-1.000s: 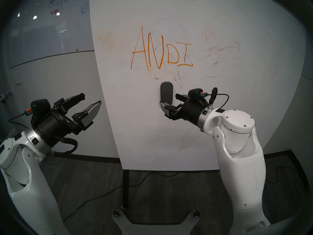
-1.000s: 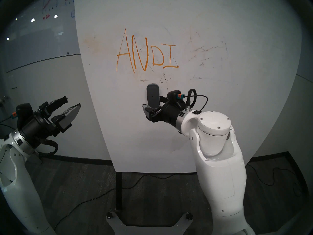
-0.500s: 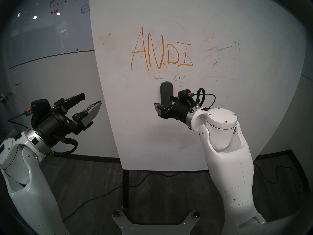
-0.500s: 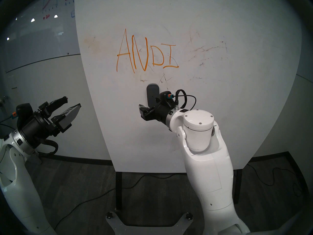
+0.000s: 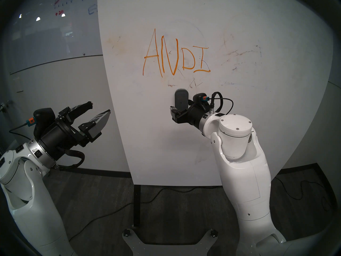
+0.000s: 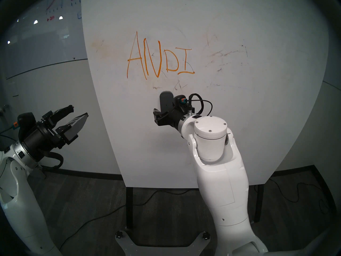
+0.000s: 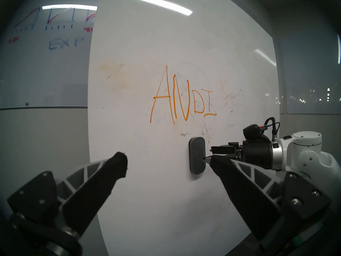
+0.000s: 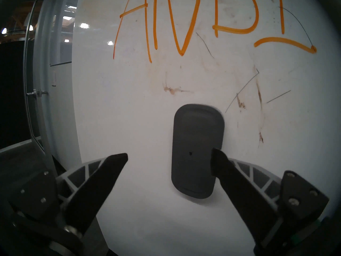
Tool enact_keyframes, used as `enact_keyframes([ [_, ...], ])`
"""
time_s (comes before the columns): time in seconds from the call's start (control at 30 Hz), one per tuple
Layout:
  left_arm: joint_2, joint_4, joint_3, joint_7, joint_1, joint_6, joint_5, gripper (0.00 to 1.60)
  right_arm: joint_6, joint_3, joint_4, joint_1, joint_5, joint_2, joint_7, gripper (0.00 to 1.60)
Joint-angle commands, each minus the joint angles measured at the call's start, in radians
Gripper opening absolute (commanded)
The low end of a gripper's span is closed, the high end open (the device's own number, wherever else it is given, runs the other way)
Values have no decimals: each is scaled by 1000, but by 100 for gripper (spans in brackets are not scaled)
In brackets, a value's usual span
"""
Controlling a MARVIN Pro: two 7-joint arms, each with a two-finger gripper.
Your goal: Erase all marks on the whiteboard with the eraser
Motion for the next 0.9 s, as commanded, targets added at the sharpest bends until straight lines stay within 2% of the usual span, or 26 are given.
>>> enact_keyframes([
  [0.0, 2, -17, 2, 1, -2, 3, 2, 160, 57, 28, 3, 33, 25, -78, -37, 160],
  [0.5, -1, -17, 1, -4, -5, 4, 6, 160, 107, 35, 39, 67, 46, -137, -80, 160],
  [0.67, -2, -17, 1, -6, -6, 4, 8, 160, 134, 31, 52, 77, 38, -165, -119, 160],
  [0.87, -3, -17, 0, -7, -7, 4, 10, 160, 120, 19, 64, 75, 15, -173, -166, 160],
])
